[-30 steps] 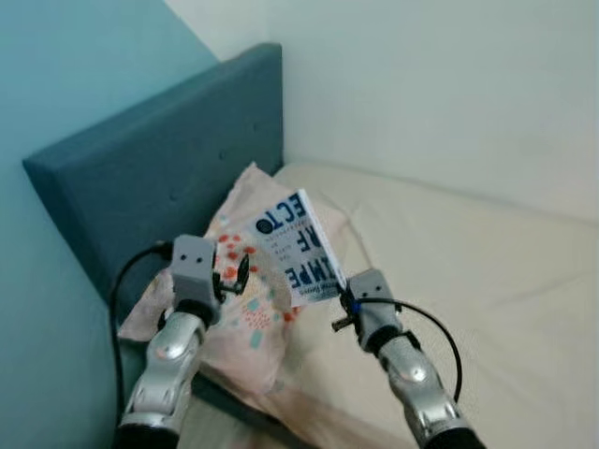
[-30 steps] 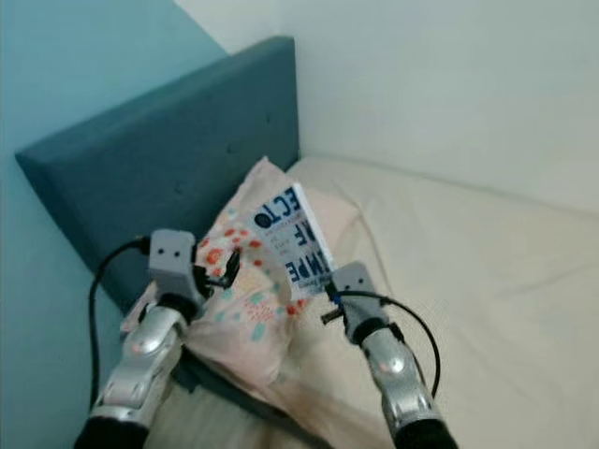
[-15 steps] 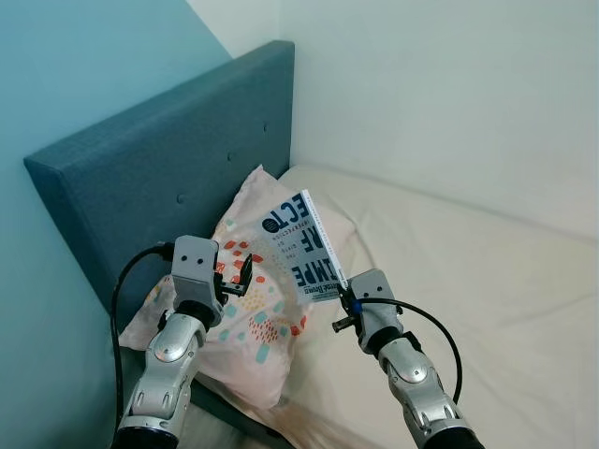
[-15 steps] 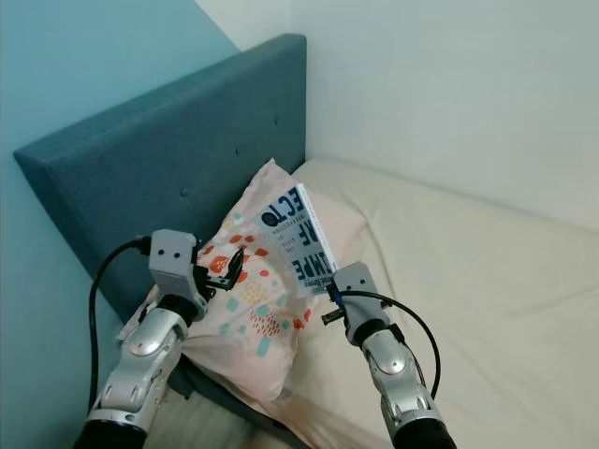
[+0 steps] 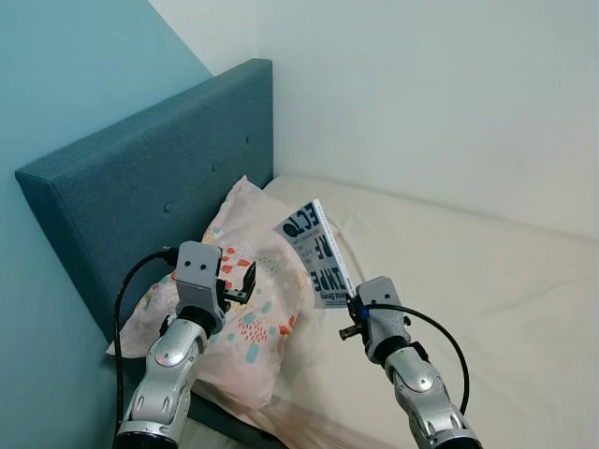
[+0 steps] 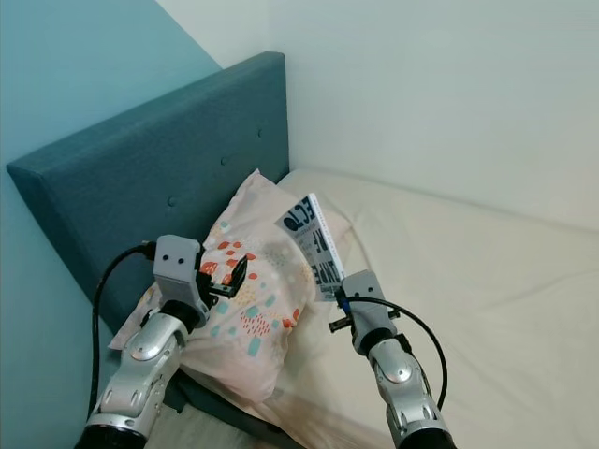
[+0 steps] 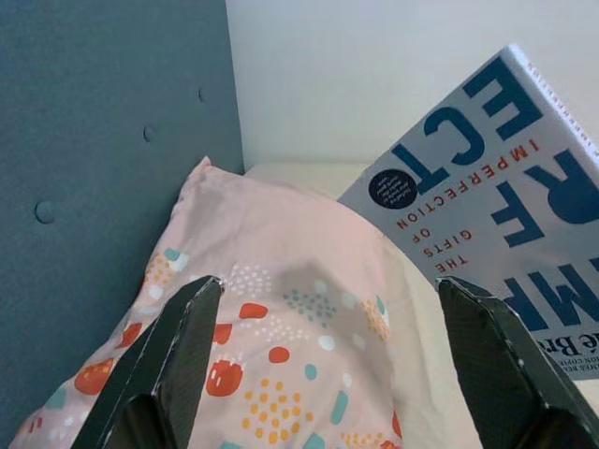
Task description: Clean up the room
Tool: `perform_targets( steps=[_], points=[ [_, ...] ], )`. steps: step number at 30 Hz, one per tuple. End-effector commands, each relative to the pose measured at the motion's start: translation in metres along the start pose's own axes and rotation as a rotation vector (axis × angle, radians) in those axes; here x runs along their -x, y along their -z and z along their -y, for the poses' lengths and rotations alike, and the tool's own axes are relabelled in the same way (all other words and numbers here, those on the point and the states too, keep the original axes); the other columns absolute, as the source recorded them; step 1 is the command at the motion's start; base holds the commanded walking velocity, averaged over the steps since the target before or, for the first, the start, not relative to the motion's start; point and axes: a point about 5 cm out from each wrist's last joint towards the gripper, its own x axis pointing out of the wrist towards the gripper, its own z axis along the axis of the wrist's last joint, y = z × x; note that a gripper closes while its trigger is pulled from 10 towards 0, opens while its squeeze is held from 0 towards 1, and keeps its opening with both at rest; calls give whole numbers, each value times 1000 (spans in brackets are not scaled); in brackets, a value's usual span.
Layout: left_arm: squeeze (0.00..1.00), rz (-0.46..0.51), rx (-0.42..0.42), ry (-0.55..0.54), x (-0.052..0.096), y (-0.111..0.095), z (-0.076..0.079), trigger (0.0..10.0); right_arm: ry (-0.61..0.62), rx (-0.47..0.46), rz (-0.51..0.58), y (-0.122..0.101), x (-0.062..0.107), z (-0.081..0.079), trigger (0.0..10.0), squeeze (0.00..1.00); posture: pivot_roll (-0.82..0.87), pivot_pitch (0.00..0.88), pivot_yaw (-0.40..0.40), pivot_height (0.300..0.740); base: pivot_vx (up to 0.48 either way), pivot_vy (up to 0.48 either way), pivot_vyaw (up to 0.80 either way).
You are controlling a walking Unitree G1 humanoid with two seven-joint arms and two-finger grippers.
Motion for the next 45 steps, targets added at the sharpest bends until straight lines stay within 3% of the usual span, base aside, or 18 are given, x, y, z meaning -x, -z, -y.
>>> perform_targets(
  steps=[1, 17, 40, 43, 45],
  points=[
    [0, -28, -2, 7, 2, 5, 0, 10000, 18, -13, 43, -9, 0, 4, 10000, 0, 10, 0, -20, 695, 0, 0, 0],
    [0, -39, 6, 14, 5, 8, 2, 10000, 13, -9, 42, -7, 4, 6, 10000, 0, 2, 0, -23, 635, 0, 0, 0],
    [0, -50, 10, 33, 7, 10, 5, 10000, 14, 4, 43, -10, 6, 9, 10000, 0, -2, 0, -26, 611, 0, 0, 0],
    [0, -51, 8, 32, 7, 10, 4, 10000, 1, 87, 52, -14, 6, 13, 10000, 0, -3, 0, -25, 611, 0, 0, 0],
    [0, -52, 6, 33, 8, 9, 3, 10000, -60, 228, 26, -17, 4, 14, 10000, 0, -6, 2, -24, 611, 0, 0, 0]
  ],
)
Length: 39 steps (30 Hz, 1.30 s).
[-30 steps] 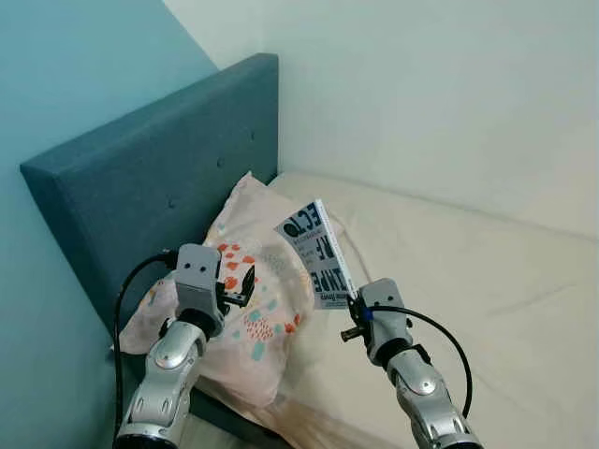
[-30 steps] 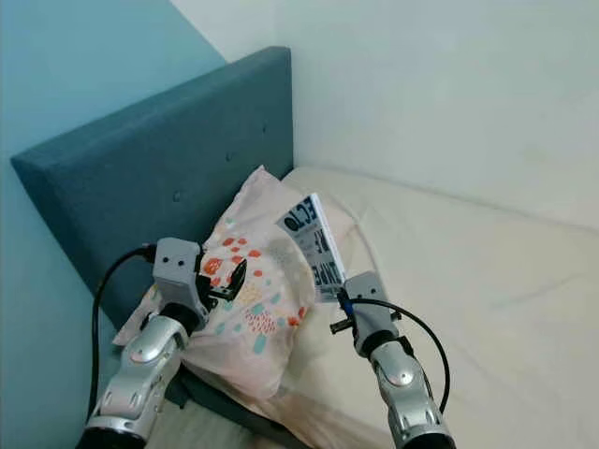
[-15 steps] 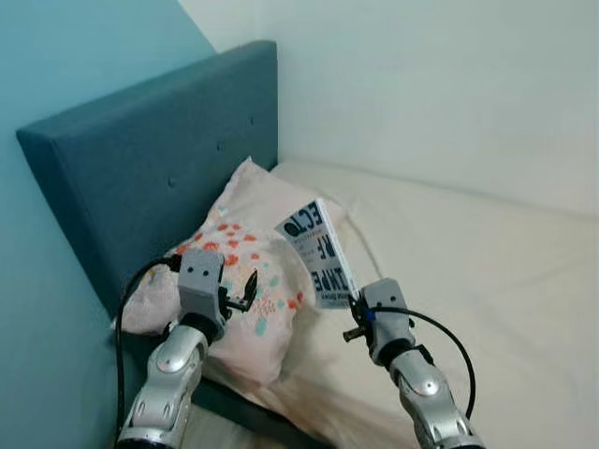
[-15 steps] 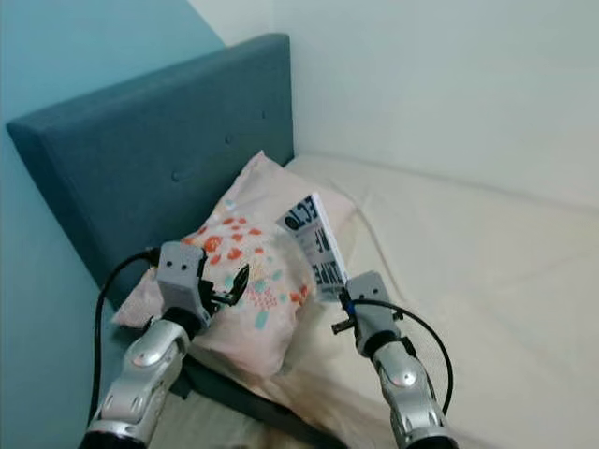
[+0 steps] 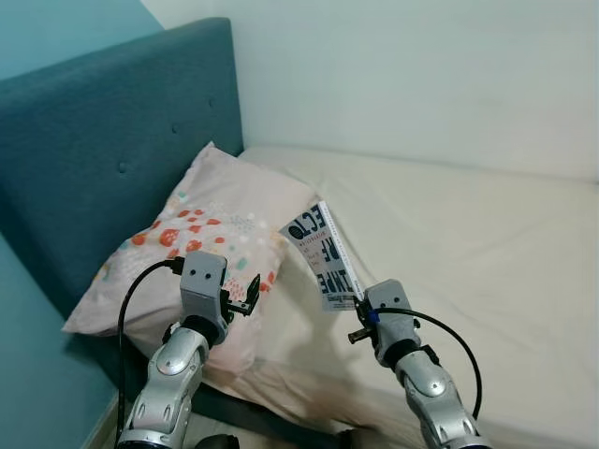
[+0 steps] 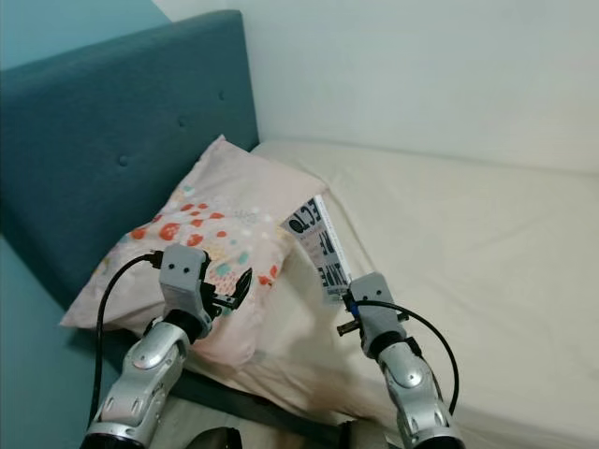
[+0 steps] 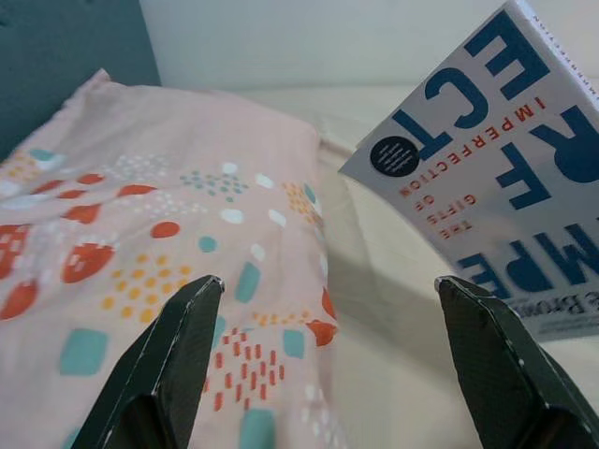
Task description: Clean up the room
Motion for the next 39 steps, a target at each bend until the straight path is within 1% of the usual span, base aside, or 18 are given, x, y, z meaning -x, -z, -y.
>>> perform_targets(
  steps=[1, 2, 3, 4, 6, 7, 9, 10, 12, 15, 17, 21, 26, 29, 33, 34, 35, 39],
  points=[
    [0, -10, 5, -1, 2, 1, -2, 10000, -31, 71, 41, -14, -5, -1, 10000, 0, -6, 2, -24, 611, 0, 0, 0],
    [0, -10, 4, -1, 2, 1, -2, 10000, -46, 103, 34, -15, -6, -1, 10000, 0, -6, 2, -24, 611, 0, 0, 0],
    [0, -9, 4, 2, 3, 0, -5, 10000, -192, 304, -38, -11, -5, 3, 10000, 0, -17, 14, -24, 611, 0, 0, 0],
    [0, -9, 4, 2, 3, 0, -5, 10000, -192, 304, -38, -11, -5, 3, 10000, 0, -17, 14, -24, 611, 0, 0, 0],
    [0, -3, 4, 15, 5, -1, -6, 10000, -331, 499, -124, -1, -1, 5, 10000, 0, -20, 19, -29, 611, 0, 0, 0],
    [0, -3, 4, 15, 5, -1, -6, 10000, -331, 499, -124, -1, -1, 5, 10000, 0, -20, 19, -29, 611, 0, 0, 0],
    [0, 10, 0, 30, 7, -4, -7, 10000, -429, 633, -194, 9, 6, 5, 10000, 0, -19, 24, -36, 611, 0, 0, 0],
    [0, 15, -1, 34, 8, -5, -8, 10000, -455, 664, -218, 12, 9, 6, 10000, 0, -19, 24, -36, 611, 0, 0, 0],
    [0, 21, -3, 29, 9, -6, -12, 10000, -482, 693, -242, 15, 13, 6, 10000, 0, -20, 29, -43, 611, 0, 0, 0],
    [0, 33, -13, -7, 14, -7, -25, 10000, -573, 759, -296, 29, 25, -3, 10000, 0, -21, 35, -49, 611, 0, 0, 0],
    [0, 34, -18, -16, 15, -8, -28, 10000, -615, 802, -312, 37, 29, -8, 10000, 0, -22, 39, -52, 611, 0, 0, 0],
    [0, 39, -28, -9, 16, -9, -28, 10000, -663, 864, -363, 53, 35, -13, 10000, 0, -19, 45, -57, 611, 0, 0, 0],
    [0, 47, -31, -1, 19, -11, -28, 10000, -701, 938, -455, 77, 46, -10, 10000, 0, -21, 51, -66, 611, 0, 0, 0],
    [0, 47, -29, 0, 19, -11, -27, 10000, -688, 950, -466, 82, 48, -8, 10000, 0, -21, 53, -69, 611, 0, 0, 0],
    [0, 54, -24, 13, 20, -12, -23, 10000, -577, 949, -396, 77, 37, -8, 10000, 0, -23, 56, -70, 611, 0, 0, 0],
    [0, 54, -24, 13, 20, -12, -23, 10000, -577, 949, -396, 77, 37, -8, 10000, 0, -23, 56, -70, 611, 0, 0, 0],
    [0, 66, -22, 32, 20, -14, -21, 10000, -551, 933, -338, 70, 29, -13, 10000, 0, -25, 63, -64, 611, 0, 0, 0],
    [0, 79, -27, 70, 20, -17, -19, 10000, -542, 899, -278, 62, 19, -22, 10000, 0, -22, 65, -62, 611, 0, 0, 0]
  ],
)
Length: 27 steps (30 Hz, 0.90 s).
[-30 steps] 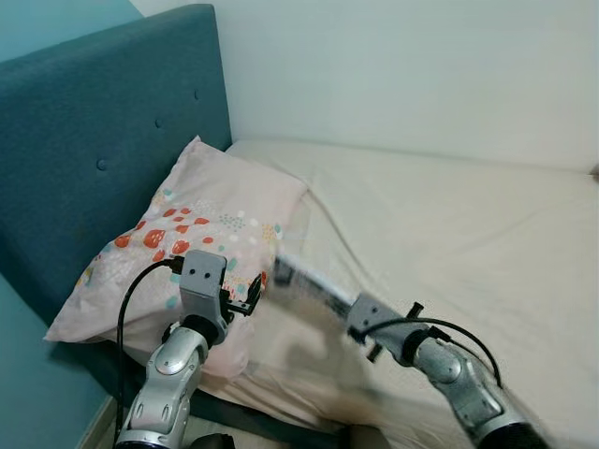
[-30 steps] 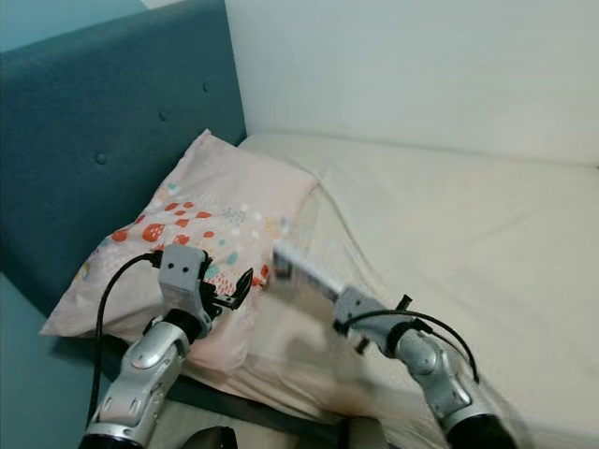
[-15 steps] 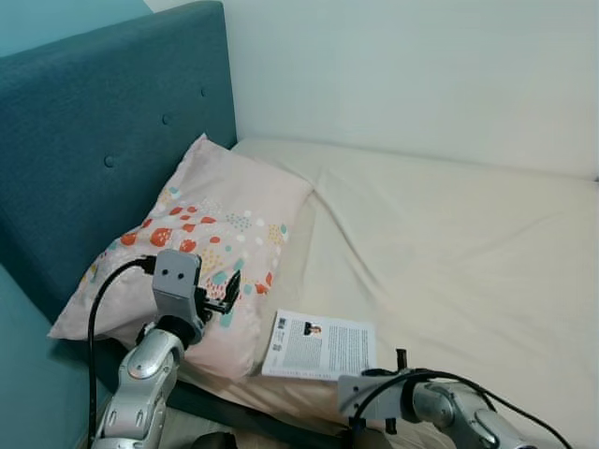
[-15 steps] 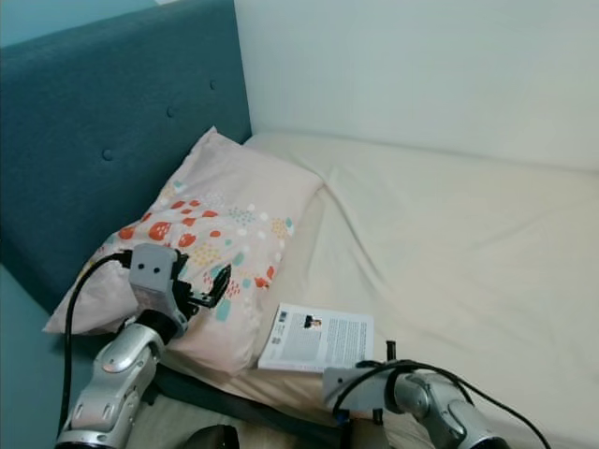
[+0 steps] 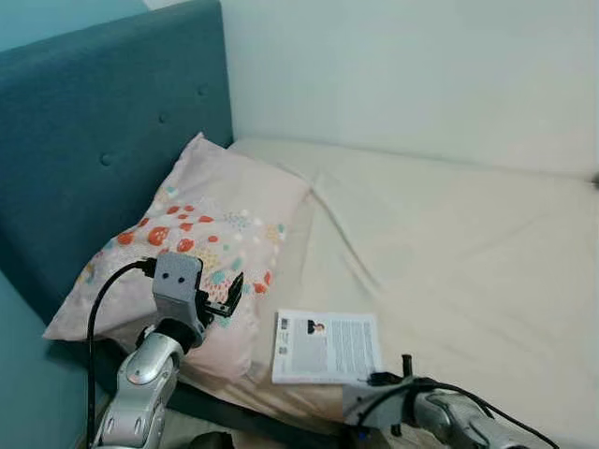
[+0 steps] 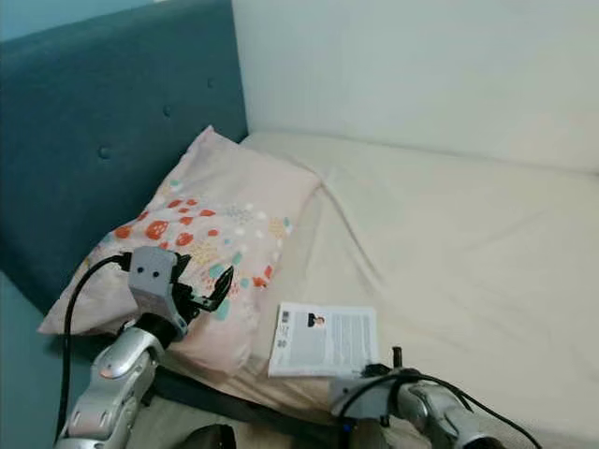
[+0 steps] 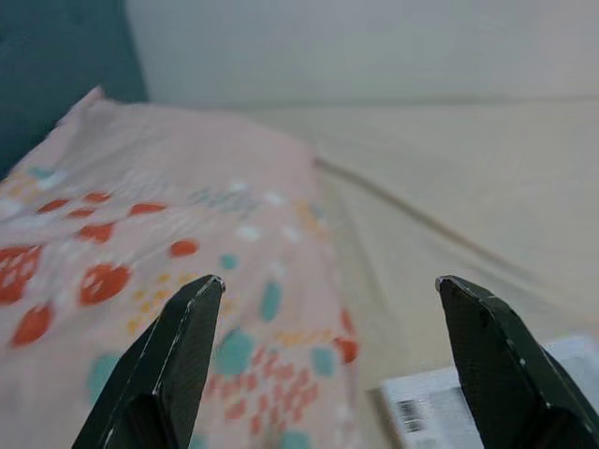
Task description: Clean up the room
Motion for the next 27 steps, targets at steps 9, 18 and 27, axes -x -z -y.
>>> perform_targets(
  steps=[9, 18, 27],
  points=[
    [0, 23, -84, 116, 7, -3, 4, 10000, -15, -153, 171, -39, -16, 14, 10000, 0, -15, 63, -59, 611, 0, 0, 0],
    [0, -82, -244, 420, 25, 12, 19, 10000, -27, -103, 169, -37, -18, 11, 10000, 0, -13, 63, -58, 611, 0, 0, 0],
    [0, -187, -246, 492, 35, 21, 9, 10000, -33, -88, 78, -21, -17, 9, 10000, 0, -11, 65, -52, 611, 0, 0, 0]
  ],
)
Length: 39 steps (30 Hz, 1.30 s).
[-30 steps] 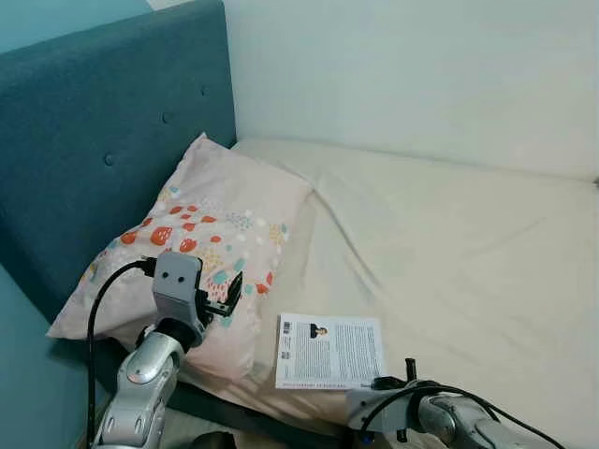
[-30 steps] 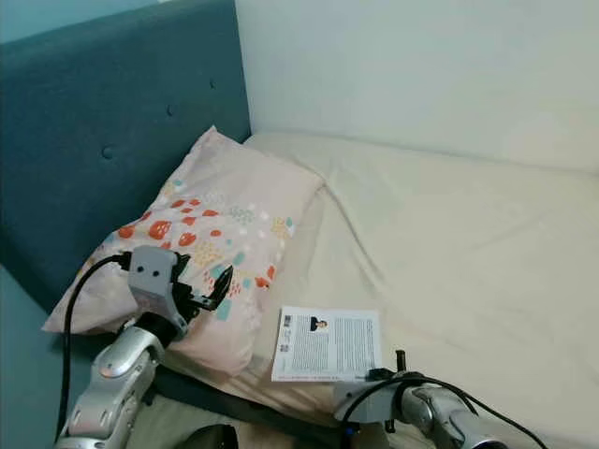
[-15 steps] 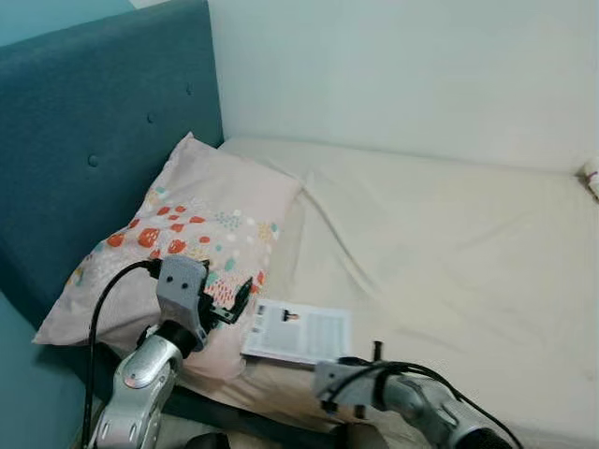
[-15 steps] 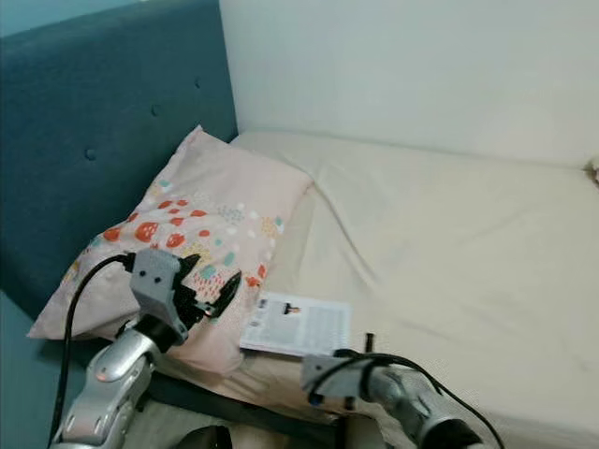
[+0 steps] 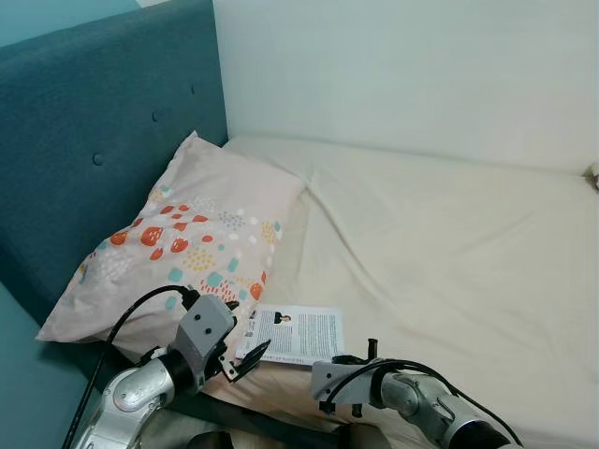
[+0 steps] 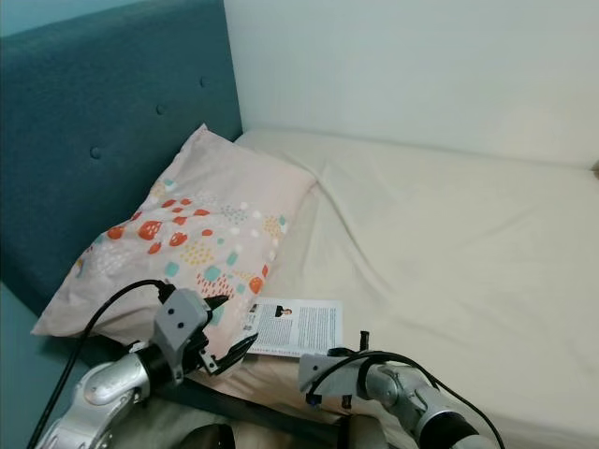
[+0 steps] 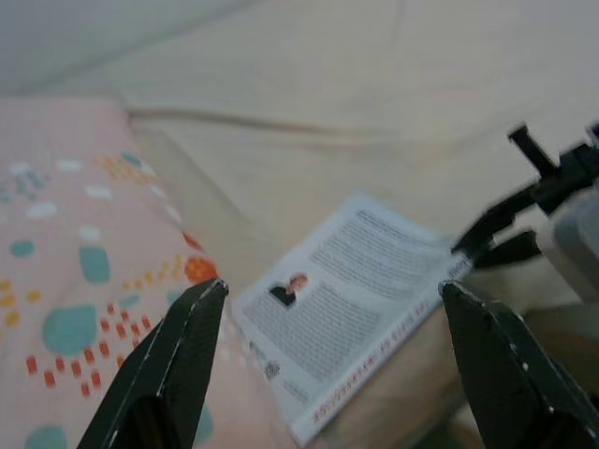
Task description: Clean up the room
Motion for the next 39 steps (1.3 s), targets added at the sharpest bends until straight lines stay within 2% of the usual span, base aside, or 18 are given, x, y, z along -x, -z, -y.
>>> perform_targets(
  steps=[1, 8, 19, 20, 21, 22, 27, 28, 29, 36, 37, 39],
  points=[
    [0, -27, -8, 20, 6, 1, -3, 10000, -21, -2, -69, 13, 3, -3, 10000, 0, -10, 64, -53, 611, 0, 0, 0],
    [0, -26, -7, 46, 6, 2, 0, 10000, -42, -32, -100, 16, 2, -11, 10000, 0, -8, 62, -51, 611, 0, 0, 0],
    [0, -32, -2, 83, 9, 1, 4, 10000, -54, -94, -57, -2, -8, -17, 10000, 0, 5, 55, -50, 611, 0, 0, 0],
    [0, -32, -2, 84, 9, 1, 4, 10000, -55, -99, -55, -3, -9, -17, 10000, 298, 8, 53, -51, 611, 0, 0, 0],
    [0, -32, -2, 85, 9, 1, 4, 10000, -53, -98, -56, -3, -9, -17, 10000, 298, 9, 53, -51, 611, 0, 0, 0],
    [0, -32, -3, 84, 10, 1, 4, 10000, -48, -98, -58, -3, -9, -17, 10000, 1000, 10, 51, -51, 611, 0, 0, 0],
    [0, -32, -4, 82, 10, 1, 3, 10000, -31, -84, -66, -2, -9, -15, 10000, 1000, 10, 49, -48, 611, 0, 0, 0],
    [0, -32, -4, 81, 10, 1, 2, 10000, -20, -67, -70, -1, -9, -13, 10000, 24, 10, 44, -47, 611, 0, 0, 0],
    [0, -32, -4, 81, 10, 1, 2, 10000, -13, -57, -72, -1, -9, -11, 10000, 0, 10, 41, -46, 611, 0, 0, 0],
    [0, -21, -2, 77, 7, -2, -1, 10000, 9, -71, -58, 0, -3, 0, 10000, 0, 12, 32, -48, 611, 0, 0, 0],
    [0, -16, -1, 73, 7, -4, -3, 10000, 16, -104, -38, -2, 3, 9, 10000, 0, 13, 19, -47, 611, 0, 0, 0],
    [0, -15, -2, 73, 7, -4, -4, 10000, 11, -128, -23, -5, 6, 13, 10000, 0, 12, 13, -44, 611, 0, 0, 0]
  ],
)
